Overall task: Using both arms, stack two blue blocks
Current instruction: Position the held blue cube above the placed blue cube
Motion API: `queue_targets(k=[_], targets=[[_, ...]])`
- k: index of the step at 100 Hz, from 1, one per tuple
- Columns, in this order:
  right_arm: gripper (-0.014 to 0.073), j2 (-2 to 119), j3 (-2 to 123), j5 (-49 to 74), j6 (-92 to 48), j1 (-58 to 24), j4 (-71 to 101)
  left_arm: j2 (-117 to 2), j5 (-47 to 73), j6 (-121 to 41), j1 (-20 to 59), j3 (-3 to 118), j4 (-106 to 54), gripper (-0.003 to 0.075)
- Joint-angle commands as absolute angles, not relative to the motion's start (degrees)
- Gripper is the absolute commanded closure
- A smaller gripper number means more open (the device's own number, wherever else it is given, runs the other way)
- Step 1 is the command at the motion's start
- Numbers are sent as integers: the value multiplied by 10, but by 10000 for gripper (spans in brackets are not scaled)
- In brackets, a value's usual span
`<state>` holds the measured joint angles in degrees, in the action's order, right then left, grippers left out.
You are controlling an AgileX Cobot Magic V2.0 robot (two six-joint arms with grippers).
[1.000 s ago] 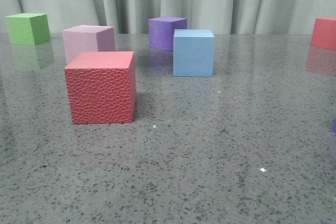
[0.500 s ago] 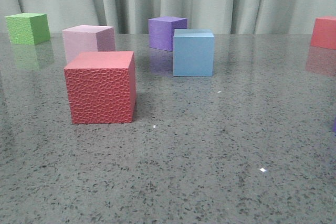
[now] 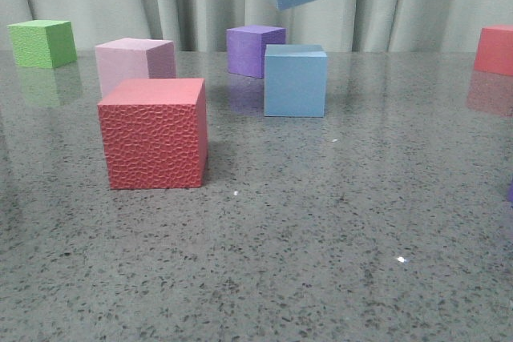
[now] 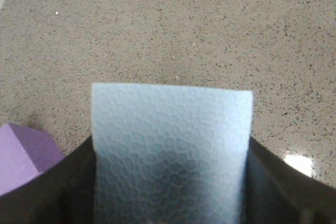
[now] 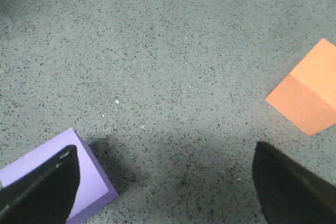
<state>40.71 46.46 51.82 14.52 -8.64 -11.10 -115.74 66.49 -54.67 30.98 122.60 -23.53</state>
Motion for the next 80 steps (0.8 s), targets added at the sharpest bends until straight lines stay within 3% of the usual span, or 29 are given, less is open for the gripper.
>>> queue_targets(k=[1,80], targets=[[-61,405,479,487,141,-83,-126,-1130,656,-559,314,1255,-270,508],[-61,405,479,487,141,-83,-126,-1134,673,-611,314,1260,-233,509]])
